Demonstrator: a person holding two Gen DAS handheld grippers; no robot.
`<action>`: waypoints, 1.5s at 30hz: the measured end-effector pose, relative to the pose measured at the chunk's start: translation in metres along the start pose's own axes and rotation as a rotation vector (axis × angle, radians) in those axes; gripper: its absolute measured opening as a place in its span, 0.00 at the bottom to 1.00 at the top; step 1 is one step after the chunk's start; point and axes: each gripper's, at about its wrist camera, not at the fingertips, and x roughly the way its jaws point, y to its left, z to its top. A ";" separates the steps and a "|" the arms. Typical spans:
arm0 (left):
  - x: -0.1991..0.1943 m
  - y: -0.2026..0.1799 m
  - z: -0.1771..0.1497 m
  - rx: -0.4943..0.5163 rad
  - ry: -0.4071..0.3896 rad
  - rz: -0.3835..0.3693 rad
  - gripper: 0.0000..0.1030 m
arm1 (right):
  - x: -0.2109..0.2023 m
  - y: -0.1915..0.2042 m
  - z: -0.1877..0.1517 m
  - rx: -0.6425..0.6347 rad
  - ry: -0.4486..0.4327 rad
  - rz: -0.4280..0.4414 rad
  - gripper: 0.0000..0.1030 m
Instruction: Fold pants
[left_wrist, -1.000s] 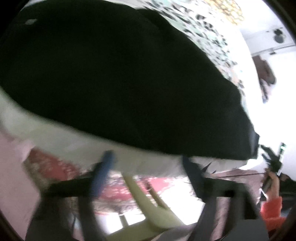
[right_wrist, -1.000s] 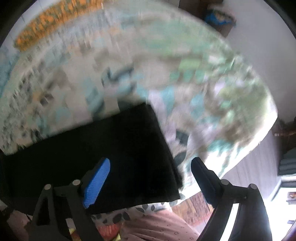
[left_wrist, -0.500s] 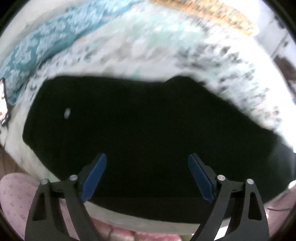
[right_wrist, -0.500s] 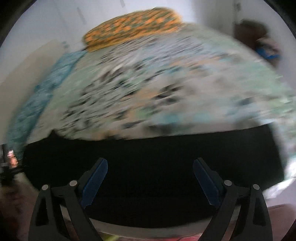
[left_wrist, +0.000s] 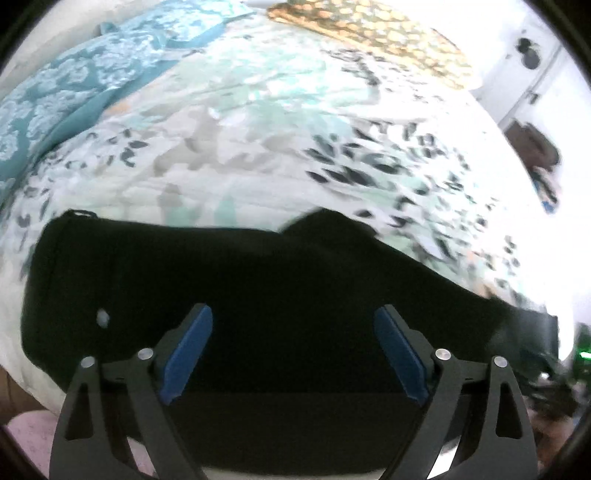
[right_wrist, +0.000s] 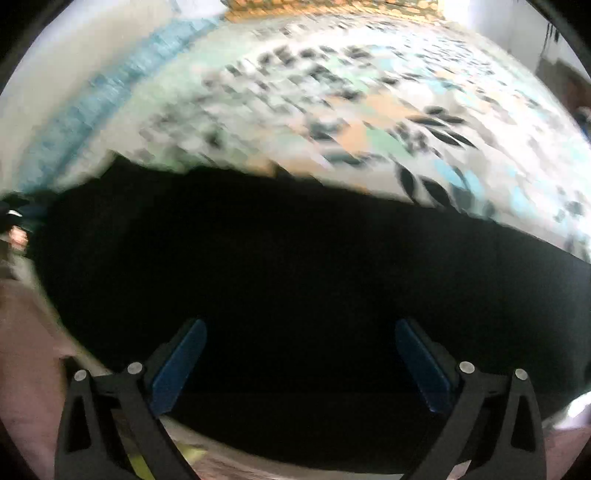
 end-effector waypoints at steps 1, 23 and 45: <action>0.004 0.004 -0.002 -0.015 -0.003 0.042 0.89 | -0.005 0.009 0.016 -0.020 -0.019 0.049 0.98; 0.033 0.023 -0.063 0.004 0.071 0.236 0.91 | 0.204 0.233 0.207 -0.485 0.203 -0.086 0.00; 0.019 0.020 -0.068 -0.001 0.053 0.266 0.95 | 0.107 0.132 0.180 -0.078 -0.015 0.322 0.62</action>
